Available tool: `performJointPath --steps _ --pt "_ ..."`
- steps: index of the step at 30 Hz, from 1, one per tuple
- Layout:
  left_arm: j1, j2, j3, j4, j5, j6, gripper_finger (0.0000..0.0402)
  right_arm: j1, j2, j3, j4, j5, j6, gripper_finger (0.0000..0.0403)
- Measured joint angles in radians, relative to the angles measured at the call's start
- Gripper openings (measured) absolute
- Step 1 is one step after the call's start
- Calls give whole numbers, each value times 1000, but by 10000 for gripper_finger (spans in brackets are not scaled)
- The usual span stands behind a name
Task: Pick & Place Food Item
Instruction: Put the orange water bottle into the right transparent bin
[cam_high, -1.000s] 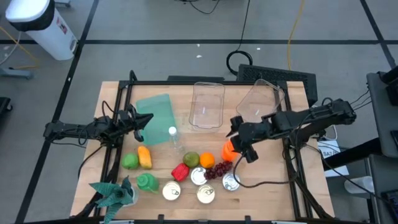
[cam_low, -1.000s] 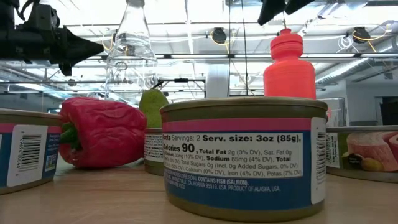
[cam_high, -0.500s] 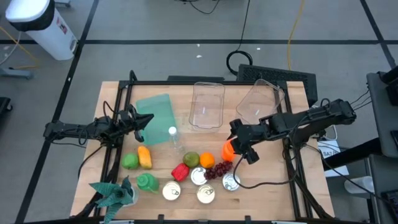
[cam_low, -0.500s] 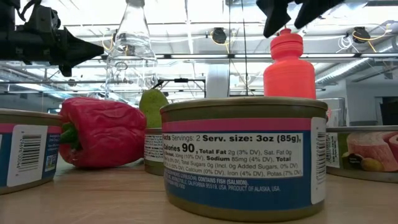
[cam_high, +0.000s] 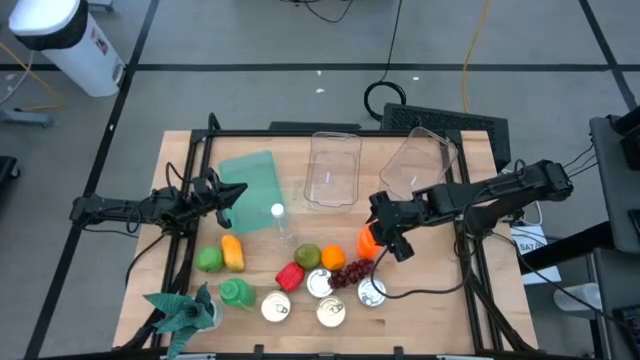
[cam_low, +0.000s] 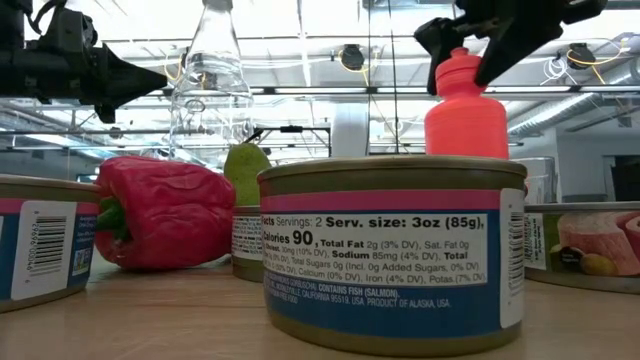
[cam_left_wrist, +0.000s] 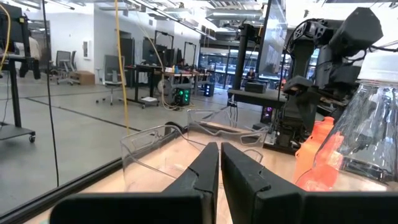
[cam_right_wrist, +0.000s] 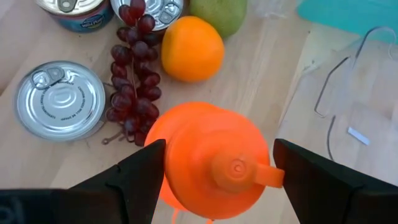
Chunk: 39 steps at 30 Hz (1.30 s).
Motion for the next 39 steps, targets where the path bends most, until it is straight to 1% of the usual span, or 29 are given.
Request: performJointPath --steps 5,8,10,13,16,23,28,30,32,35,37,39 --pt "0 0 0 0 0 1 26 0 0 -4 7 0 7 288" --pt "0 0 0 0 0 1 26 0 0 -4 7 -13 20 280" --pt "0 0 0 0 0 1 26 -2 0 -4 7 -54 27 267" --pt "0 0 0 0 0 1 26 -2 -1 -4 10 -98 30 237" --pt "0 0 0 0 0 0 26 -2 -1 -4 10 -106 49 212" --pt "0 0 0 0 0 0 26 -2 -17 -5 39 -95 25 213" --pt "0 0 0 0 -1 0 26 -4 -93 -5 53 -19 -15 226" --pt "0 0 0 0 -1 0 26 -8 -142 -5 54 7 -27 221" --pt "0 0 0 -1 -1 6 26 -17 -201 -4 60 9 -27 214" --pt "0 0 0 -5 -1 13 26 -35 -296 -4 66 27 23 214" --pt "0 0 0 -5 -2 13 26 -49 -362 -4 83 90 69 220" --pt "0 0 0 -6 -2 13 26 -58 -422 -4 83 181 97 226"
